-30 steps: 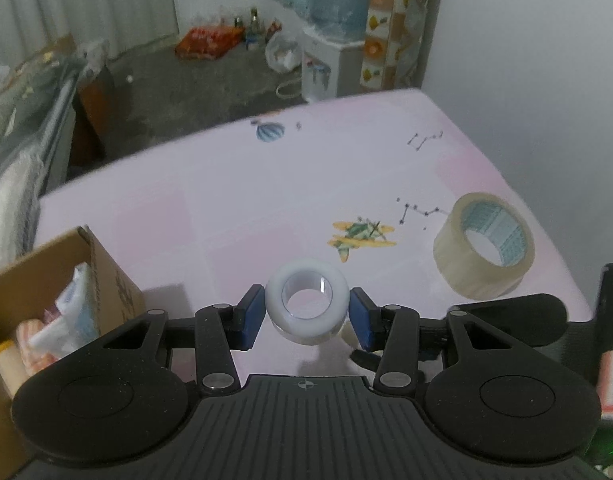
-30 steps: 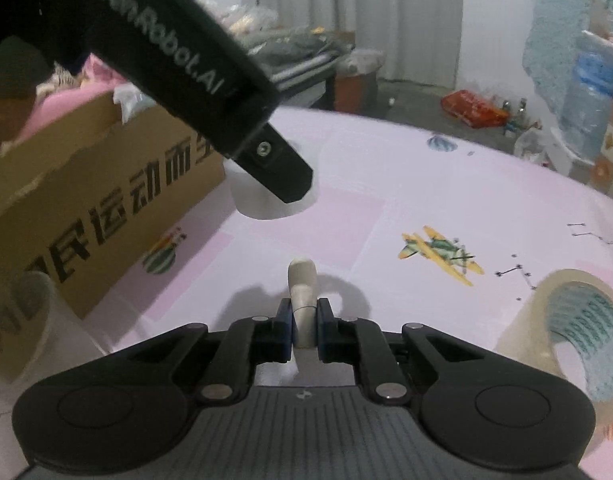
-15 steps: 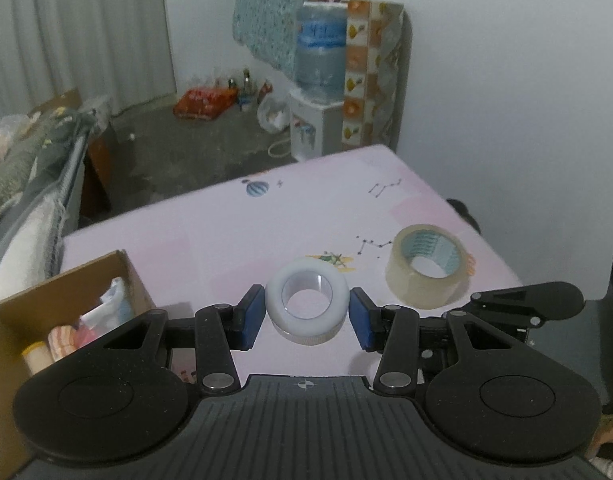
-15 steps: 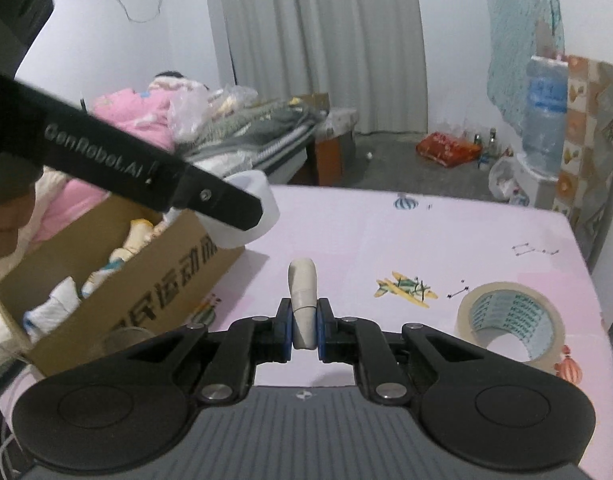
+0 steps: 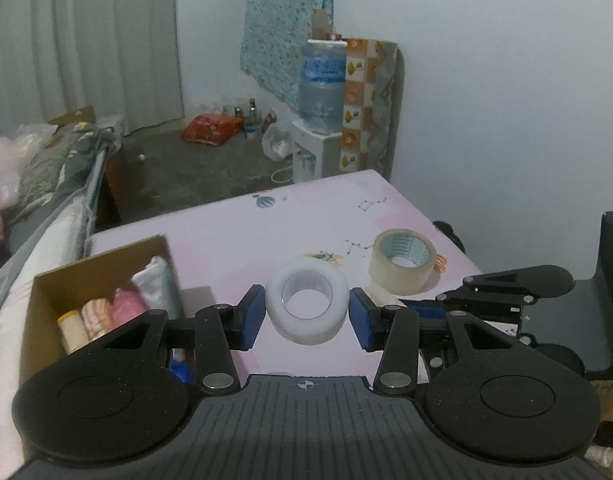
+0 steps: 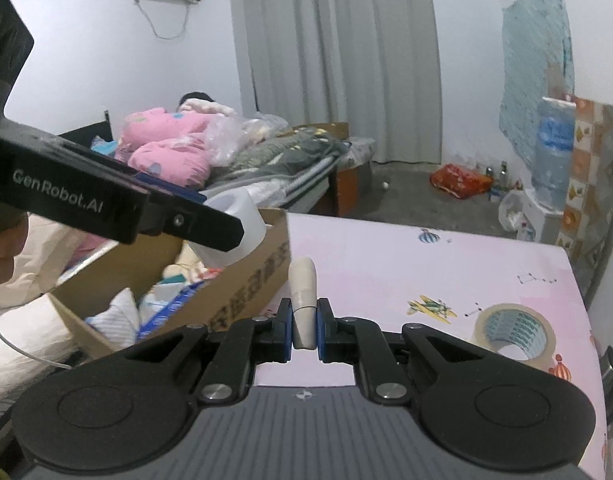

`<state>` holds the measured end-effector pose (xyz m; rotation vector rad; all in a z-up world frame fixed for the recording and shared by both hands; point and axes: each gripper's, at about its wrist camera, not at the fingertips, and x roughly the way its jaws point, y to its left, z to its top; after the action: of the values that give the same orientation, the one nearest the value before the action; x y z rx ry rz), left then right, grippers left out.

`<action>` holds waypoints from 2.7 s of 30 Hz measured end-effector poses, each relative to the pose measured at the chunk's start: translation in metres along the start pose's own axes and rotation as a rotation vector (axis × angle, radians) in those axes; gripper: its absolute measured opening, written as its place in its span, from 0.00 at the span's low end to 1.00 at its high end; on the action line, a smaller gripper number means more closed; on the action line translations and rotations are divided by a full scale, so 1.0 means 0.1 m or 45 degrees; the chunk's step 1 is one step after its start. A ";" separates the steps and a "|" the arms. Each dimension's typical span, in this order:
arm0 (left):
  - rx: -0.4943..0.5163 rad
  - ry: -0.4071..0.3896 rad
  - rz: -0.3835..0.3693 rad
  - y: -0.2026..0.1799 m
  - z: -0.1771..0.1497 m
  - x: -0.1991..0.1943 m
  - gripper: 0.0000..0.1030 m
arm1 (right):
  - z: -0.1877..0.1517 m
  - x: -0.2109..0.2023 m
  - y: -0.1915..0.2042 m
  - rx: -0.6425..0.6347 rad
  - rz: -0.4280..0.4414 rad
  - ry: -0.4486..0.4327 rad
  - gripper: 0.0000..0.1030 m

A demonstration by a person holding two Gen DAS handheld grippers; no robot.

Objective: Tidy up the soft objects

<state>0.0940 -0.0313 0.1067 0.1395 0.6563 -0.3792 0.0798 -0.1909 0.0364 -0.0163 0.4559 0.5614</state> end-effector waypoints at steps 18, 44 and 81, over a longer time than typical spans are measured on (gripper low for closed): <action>-0.275 -0.091 0.147 1.01 -0.42 -0.77 0.44 | 0.42 0.27 0.74 0.039 0.342 0.031 0.58; -0.350 0.520 0.008 1.60 -1.11 0.25 0.44 | 0.41 1.13 0.65 0.148 0.483 0.171 0.58; -0.627 0.083 0.156 2.20 -1.18 -0.40 0.88 | 0.65 2.34 1.50 -0.185 0.338 0.510 0.59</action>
<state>0.0829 0.2121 0.0402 -0.2771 0.7838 -0.0879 0.2040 0.0646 0.0125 -0.2127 0.8132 0.8569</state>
